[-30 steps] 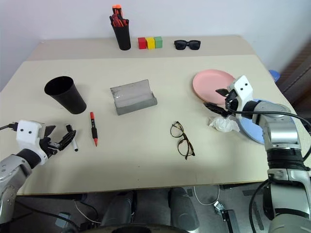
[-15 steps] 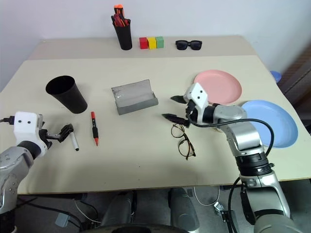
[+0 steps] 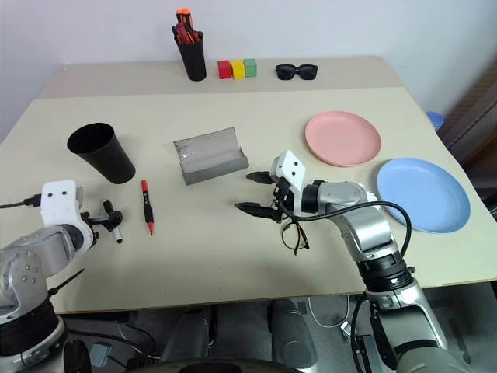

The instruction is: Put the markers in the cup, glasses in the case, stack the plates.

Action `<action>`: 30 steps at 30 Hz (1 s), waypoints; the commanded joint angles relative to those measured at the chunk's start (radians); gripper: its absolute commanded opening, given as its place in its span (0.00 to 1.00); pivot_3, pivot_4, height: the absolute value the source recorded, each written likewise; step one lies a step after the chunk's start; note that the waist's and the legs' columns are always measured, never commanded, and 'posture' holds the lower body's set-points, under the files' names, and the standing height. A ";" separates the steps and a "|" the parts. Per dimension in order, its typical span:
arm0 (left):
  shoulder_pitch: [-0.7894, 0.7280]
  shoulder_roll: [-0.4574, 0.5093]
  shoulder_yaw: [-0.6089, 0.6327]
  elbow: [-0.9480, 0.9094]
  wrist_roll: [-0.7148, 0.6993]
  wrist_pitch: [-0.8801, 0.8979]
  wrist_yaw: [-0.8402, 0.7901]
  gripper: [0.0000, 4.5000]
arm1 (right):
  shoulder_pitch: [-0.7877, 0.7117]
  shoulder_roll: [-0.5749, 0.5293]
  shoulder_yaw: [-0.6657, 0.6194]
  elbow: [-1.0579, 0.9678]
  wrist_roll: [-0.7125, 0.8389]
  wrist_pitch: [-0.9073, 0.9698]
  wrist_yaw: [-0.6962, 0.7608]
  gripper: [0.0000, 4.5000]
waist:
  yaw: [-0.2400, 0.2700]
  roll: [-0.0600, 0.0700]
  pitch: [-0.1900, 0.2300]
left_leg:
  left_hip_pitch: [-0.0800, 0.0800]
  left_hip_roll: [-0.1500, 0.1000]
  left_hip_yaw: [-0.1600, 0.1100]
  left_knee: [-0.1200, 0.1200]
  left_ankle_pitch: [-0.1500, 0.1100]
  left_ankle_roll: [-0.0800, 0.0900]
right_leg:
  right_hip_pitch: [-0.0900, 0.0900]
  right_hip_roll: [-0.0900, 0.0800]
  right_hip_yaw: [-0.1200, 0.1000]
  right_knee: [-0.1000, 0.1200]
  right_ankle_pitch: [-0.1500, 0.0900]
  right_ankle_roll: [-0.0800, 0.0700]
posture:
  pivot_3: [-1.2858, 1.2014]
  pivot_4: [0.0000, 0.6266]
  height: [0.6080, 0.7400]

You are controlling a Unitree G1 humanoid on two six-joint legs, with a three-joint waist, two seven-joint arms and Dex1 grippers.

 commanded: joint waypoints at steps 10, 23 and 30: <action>-0.063 0.016 0.059 0.114 -0.142 0.009 0.173 0.03 | 0.026 0.020 -0.001 -0.100 0.019 0.010 -0.036 0.86 | 0.000 0.001 0.000 | 0.004 0.000 0.000 -0.001 0.000 0.000 | 0.004 0.000 0.000 0.000 0.000 0.000 | 0.52 0.24 1.00; 0.112 0.392 -0.139 -0.204 -0.179 -0.398 -0.318 0.01 | -0.012 0.043 0.006 -0.110 0.029 0.023 -0.058 0.86 | -0.009 -0.001 0.000 | 0.004 0.000 0.001 -0.002 0.000 0.000 | 0.004 -0.001 0.000 -0.002 -0.003 -0.005 | 0.52 0.24 1.00; -0.160 0.225 -0.180 -0.043 -0.040 -0.731 -0.192 0.01 | -0.088 0.155 -0.011 -0.076 0.007 -0.001 -0.171 0.86 | -0.001 -0.001 0.000 | 0.003 0.000 0.001 -0.002 0.000 0.000 | 0.004 -0.001 0.001 -0.003 -0.002 -0.005 | 0.52 0.24 1.00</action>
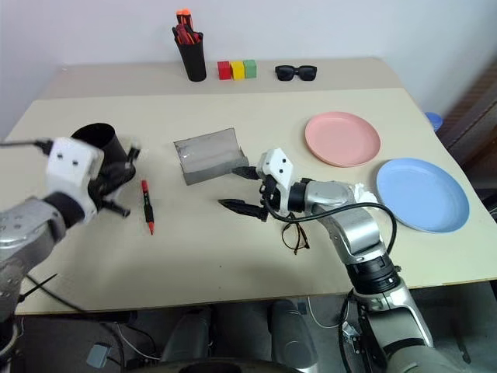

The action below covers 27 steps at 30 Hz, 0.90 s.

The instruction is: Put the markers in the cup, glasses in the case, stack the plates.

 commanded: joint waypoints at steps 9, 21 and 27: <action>-0.165 -0.152 0.077 0.372 0.287 -0.521 0.163 0.01 | -0.102 0.196 -0.025 -0.003 0.015 -0.030 -0.184 0.86 | -0.005 0.000 0.000 | -0.003 0.000 -0.001 -0.003 0.000 0.000 | -0.004 0.001 -0.001 0.001 0.002 0.004 | 0.52 0.24 1.00; -0.161 -0.255 0.047 0.597 0.361 -0.760 0.179 0.01 | -0.092 0.226 0.004 -0.027 0.022 -0.017 -0.190 0.86 | 0.013 0.000 0.000 | -0.005 0.000 -0.002 -0.001 0.000 0.000 | -0.005 0.000 -0.002 0.001 0.003 0.005 | 0.52 0.24 1.00; -0.147 -0.270 0.039 0.642 0.375 -0.806 0.169 0.01 | -0.078 0.228 -0.003 -0.068 0.075 0.026 -0.179 0.86 | 0.014 0.000 0.000 | -0.005 0.000 -0.002 -0.001 0.000 0.000 | -0.005 0.000 -0.002 0.001 0.003 0.005 | 0.52 0.24 1.00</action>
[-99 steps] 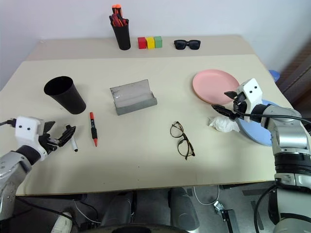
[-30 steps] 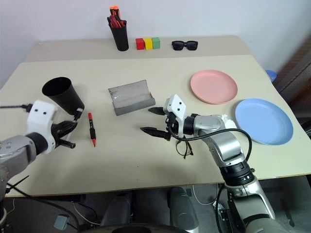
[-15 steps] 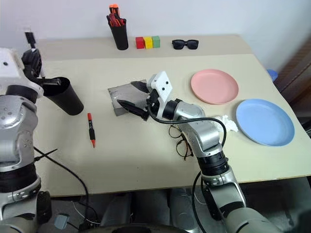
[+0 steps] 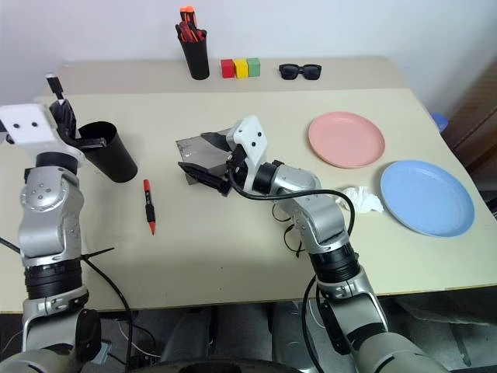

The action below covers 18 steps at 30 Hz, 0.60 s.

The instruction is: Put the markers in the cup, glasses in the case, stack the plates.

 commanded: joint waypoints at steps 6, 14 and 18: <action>0.017 -0.013 0.002 -0.017 0.019 -0.043 0.000 0.01 | 0.008 -0.001 -0.001 -0.085 0.055 0.030 0.009 0.86 | 0.000 0.000 0.000 | 0.000 0.000 0.000 0.000 0.000 0.000 | 0.000 0.000 0.000 0.000 0.000 0.000 | 0.52 0.24 1.00; 0.011 -0.028 -0.001 -0.016 0.033 -0.044 0.018 0.46 | 0.007 -0.001 0.003 -0.084 0.055 0.031 0.012 0.86 | 0.000 0.000 0.000 | 0.000 0.000 0.000 0.000 0.000 0.000 | 0.000 0.000 0.000 0.000 0.000 0.000 | 0.52 0.24 1.00; 0.009 -0.033 -0.003 -0.016 0.036 -0.042 0.020 0.46 | 0.005 0.001 0.005 -0.080 0.054 0.029 0.012 0.86 | 0.000 0.000 0.000 | 0.000 0.000 0.000 0.000 0.000 0.000 | 0.000 0.000 0.000 0.000 0.000 0.000 | 0.52 0.24 1.00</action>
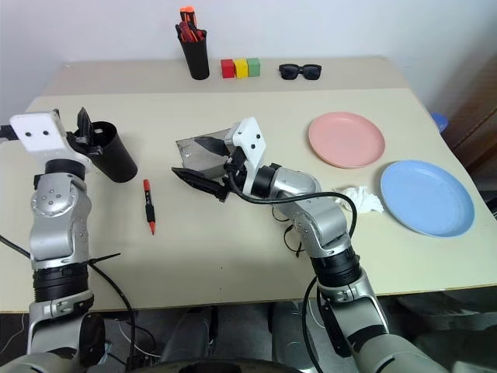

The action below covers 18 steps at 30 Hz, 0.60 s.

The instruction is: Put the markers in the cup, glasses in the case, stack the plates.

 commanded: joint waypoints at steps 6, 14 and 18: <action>-0.023 -0.001 0.006 -0.080 -0.044 0.002 -0.028 0.46 | -0.004 0.004 -0.001 -0.034 0.014 -0.012 0.003 0.86 | 0.000 0.000 0.000 | 0.000 0.000 0.000 0.000 0.000 0.000 | 0.000 0.000 0.000 0.000 0.000 0.000 | 0.52 0.24 1.00; 0.098 0.096 -0.090 -0.434 -0.206 0.501 -0.134 0.99 | -0.025 -0.094 -0.072 -0.015 0.019 -0.022 0.043 0.86 | -0.001 0.000 0.000 | 0.000 0.000 -0.001 0.000 0.000 0.000 | 0.000 0.000 0.000 0.000 0.000 0.000 | 0.52 0.24 1.00; 0.083 0.118 -0.167 -0.535 -0.171 0.831 -0.047 0.99 | -0.024 -0.150 -0.093 -0.006 0.019 -0.021 0.077 0.86 | -0.003 0.000 0.000 | 0.000 0.000 -0.001 0.000 0.000 0.000 | 0.000 0.001 0.000 0.000 0.000 0.000 | 0.52 0.24 1.00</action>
